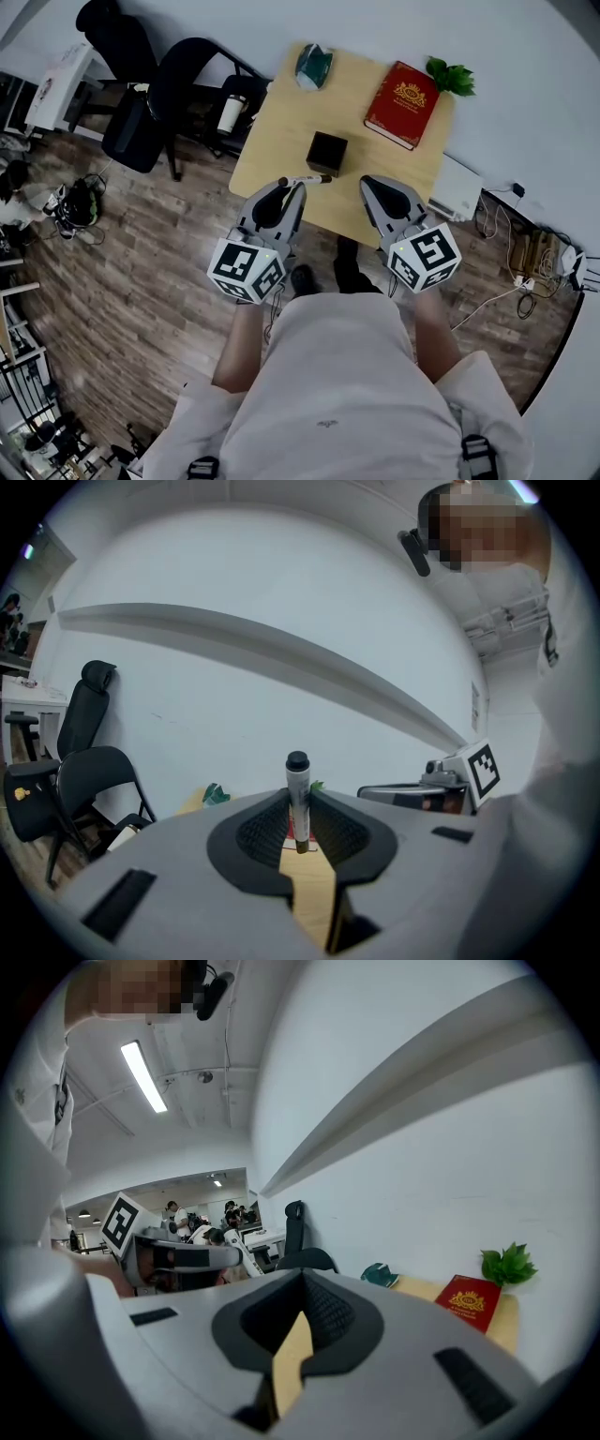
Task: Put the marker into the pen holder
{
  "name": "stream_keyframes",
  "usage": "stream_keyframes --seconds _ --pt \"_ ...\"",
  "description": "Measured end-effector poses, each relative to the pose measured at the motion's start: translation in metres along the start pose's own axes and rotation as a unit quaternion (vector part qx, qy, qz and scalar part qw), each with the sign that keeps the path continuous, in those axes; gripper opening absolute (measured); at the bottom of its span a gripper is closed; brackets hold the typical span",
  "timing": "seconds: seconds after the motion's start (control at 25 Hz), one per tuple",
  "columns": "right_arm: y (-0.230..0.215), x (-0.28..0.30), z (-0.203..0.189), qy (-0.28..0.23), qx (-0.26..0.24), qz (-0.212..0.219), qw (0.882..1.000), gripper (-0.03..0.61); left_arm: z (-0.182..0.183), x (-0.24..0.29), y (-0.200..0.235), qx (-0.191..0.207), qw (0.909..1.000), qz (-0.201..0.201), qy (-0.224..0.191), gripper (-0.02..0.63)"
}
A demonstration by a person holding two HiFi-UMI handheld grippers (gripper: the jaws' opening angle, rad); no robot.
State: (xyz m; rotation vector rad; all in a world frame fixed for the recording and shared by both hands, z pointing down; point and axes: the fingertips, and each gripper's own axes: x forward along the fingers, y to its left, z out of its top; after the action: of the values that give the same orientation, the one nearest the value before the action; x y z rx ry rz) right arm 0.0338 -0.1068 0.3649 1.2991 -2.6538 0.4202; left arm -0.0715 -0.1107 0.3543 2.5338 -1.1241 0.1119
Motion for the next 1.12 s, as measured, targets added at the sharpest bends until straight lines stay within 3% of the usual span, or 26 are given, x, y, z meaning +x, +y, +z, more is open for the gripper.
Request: stream_keyframes --seconds 0.64,1.12 --pt "-0.058 0.020 -0.022 0.036 0.013 0.058 0.998 -0.001 -0.027 0.050 0.015 -0.028 0.9967 0.074 0.016 0.064" --pt "-0.076 0.024 -0.033 0.050 0.025 0.073 0.996 -0.002 -0.042 0.061 0.025 -0.034 0.9933 0.107 0.030 0.064"
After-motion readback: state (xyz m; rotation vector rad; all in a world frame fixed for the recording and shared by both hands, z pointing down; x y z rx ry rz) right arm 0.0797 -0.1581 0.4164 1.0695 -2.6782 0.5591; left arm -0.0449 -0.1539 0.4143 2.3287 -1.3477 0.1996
